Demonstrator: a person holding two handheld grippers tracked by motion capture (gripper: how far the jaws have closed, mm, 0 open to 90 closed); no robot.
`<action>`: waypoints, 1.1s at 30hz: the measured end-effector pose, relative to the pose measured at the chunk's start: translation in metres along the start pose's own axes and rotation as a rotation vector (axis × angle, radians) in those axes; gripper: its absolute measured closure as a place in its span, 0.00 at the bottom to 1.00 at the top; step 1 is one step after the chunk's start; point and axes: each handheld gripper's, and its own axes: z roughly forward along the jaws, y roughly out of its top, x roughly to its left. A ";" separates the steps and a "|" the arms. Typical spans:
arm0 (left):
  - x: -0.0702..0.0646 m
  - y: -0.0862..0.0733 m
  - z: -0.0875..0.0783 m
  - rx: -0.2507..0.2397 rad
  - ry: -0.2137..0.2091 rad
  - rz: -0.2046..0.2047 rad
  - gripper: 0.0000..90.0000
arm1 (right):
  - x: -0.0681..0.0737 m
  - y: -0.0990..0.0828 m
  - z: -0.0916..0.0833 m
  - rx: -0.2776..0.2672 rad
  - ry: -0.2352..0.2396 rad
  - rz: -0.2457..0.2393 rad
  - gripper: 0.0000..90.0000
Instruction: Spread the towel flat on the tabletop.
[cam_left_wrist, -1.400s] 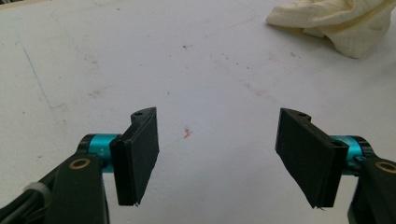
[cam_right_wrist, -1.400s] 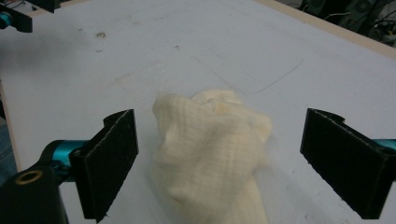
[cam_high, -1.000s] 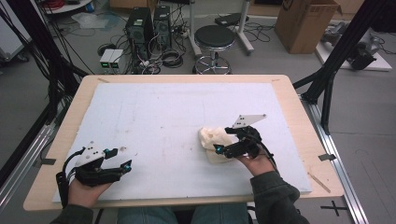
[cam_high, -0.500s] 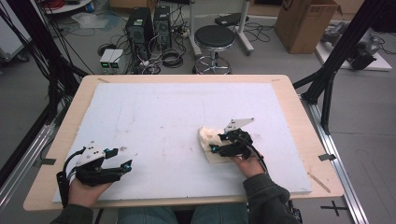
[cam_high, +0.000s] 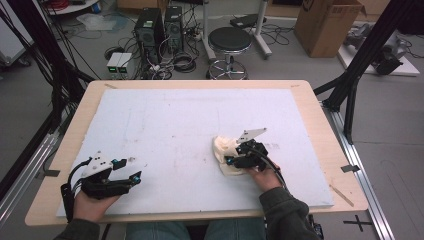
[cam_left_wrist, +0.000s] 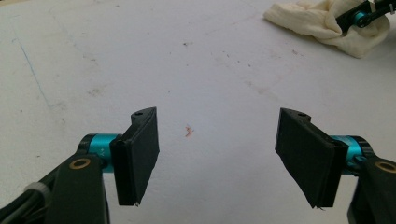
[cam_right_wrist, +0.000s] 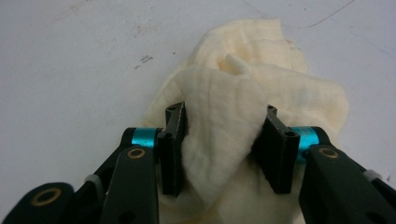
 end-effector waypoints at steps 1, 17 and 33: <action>0.000 0.000 0.000 0.000 0.000 0.000 0.34 | 0.000 0.000 0.000 0.000 0.000 0.000 0.64; 0.000 0.000 0.000 0.001 0.005 0.001 0.34 | -0.005 -0.001 -0.001 -0.004 0.036 0.039 0.78; 0.003 -0.002 -0.004 -0.008 0.012 -0.010 0.34 | -0.006 0.002 -0.014 -0.045 0.062 0.081 0.79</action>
